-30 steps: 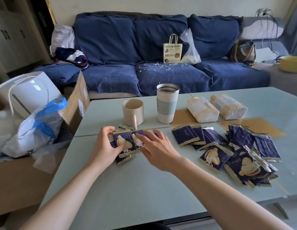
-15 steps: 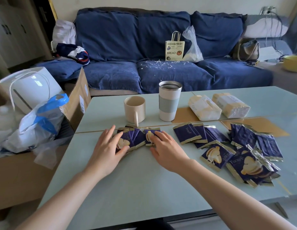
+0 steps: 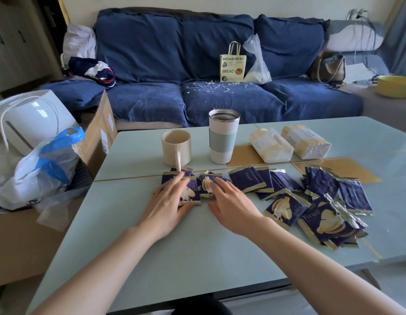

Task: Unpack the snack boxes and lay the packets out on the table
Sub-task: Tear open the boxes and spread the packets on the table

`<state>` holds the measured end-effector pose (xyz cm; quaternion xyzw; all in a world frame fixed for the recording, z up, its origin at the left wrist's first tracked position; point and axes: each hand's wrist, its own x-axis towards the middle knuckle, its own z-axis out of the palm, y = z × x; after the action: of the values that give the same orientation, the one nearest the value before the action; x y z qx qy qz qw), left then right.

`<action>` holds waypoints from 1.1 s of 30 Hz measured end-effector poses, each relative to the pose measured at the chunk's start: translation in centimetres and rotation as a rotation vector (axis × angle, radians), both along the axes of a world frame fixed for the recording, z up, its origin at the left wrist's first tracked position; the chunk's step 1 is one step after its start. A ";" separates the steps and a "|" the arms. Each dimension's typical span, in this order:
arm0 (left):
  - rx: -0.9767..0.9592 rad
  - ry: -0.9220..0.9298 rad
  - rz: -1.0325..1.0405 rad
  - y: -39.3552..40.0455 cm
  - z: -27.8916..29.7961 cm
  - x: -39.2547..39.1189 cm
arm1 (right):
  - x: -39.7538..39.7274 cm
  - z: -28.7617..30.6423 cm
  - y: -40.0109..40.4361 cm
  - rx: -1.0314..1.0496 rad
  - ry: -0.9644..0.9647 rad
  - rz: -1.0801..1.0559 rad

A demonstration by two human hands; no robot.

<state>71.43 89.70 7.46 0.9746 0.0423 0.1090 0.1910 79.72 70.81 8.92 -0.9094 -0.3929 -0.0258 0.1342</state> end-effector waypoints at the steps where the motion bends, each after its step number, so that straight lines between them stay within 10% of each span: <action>1: -0.052 -0.034 0.019 -0.2 0.0 0.0 | -0.1 0.1 -0.4 0.020 0.009 0.003; 15: 0.193 0.038 0.085 -1.6 0.2 0.8 | 0.0 0.6 -2.2 0.090 0.011 0.131; 33: 0.063 0.119 0.005 -13.8 3.9 8.3 | 7.8 3.8 -12.6 0.109 0.268 -0.495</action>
<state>79.74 75.87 11.41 0.9848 0.0525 0.0526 0.1573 87.49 58.24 12.71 -0.9643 -0.1360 0.0413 0.2232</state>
